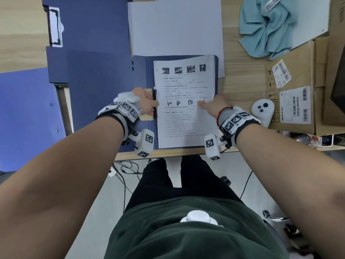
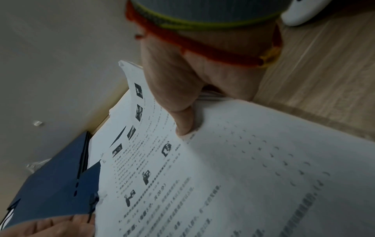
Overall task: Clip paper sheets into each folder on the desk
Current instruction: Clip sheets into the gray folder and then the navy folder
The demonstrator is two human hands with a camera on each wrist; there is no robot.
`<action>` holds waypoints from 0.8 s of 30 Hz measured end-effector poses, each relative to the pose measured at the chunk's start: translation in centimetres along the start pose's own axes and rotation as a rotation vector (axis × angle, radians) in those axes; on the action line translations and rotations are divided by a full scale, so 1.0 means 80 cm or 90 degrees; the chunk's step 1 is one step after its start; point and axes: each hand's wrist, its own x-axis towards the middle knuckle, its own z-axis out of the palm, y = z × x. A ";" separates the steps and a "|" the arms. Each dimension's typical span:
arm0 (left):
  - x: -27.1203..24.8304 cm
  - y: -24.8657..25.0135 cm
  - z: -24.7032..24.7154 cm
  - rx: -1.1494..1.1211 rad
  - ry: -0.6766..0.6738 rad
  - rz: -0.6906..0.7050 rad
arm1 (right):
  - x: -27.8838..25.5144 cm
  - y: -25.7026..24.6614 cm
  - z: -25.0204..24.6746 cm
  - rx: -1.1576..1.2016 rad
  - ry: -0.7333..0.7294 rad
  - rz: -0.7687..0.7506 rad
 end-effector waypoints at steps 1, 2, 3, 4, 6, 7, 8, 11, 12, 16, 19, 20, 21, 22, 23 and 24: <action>0.002 -0.001 0.000 0.003 0.000 -0.004 | 0.000 0.000 0.000 -0.007 -0.003 0.008; 0.002 -0.002 0.000 0.006 0.000 -0.006 | 0.001 -0.001 0.002 -0.007 -0.006 0.016; 0.004 -0.004 0.000 0.008 0.000 -0.007 | 0.002 -0.001 0.003 -0.001 -0.005 0.021; 0.004 -0.003 0.001 0.007 0.001 -0.008 | 0.003 -0.001 0.004 0.006 -0.005 0.026; 0.006 -0.004 0.001 0.015 0.002 -0.009 | 0.003 -0.003 0.005 0.011 -0.004 0.034; 0.010 -0.007 0.001 0.023 0.001 -0.007 | 0.003 -0.004 0.006 0.010 -0.004 0.038; 0.012 -0.008 0.002 0.028 -0.002 -0.005 | 0.004 -0.005 0.006 0.011 -0.007 0.042; 0.019 -0.010 0.004 0.028 0.001 -0.011 | 0.006 -0.006 0.005 0.010 -0.017 0.049; 0.017 -0.008 0.004 0.030 0.004 -0.011 | 0.005 -0.007 0.005 0.012 -0.020 0.048; 0.013 -0.002 0.005 0.062 0.003 -0.015 | 0.006 -0.007 0.003 0.020 -0.027 0.048; 0.014 0.002 0.008 0.108 0.003 -0.031 | 0.006 -0.008 0.002 0.020 -0.030 0.051; 0.013 0.006 0.008 0.141 0.007 -0.036 | 0.006 -0.008 0.002 0.014 -0.031 0.051; 0.014 0.008 0.009 0.174 0.011 -0.040 | 0.007 -0.008 0.002 0.009 -0.030 0.053; 0.014 0.011 0.009 0.209 0.016 -0.039 | 0.009 -0.007 0.002 0.005 -0.030 0.055; 0.015 0.013 0.010 0.240 0.022 -0.042 | 0.009 -0.007 0.002 0.005 -0.030 0.054; 0.016 0.014 0.011 0.274 0.032 -0.040 | 0.011 -0.007 0.003 0.007 -0.030 0.052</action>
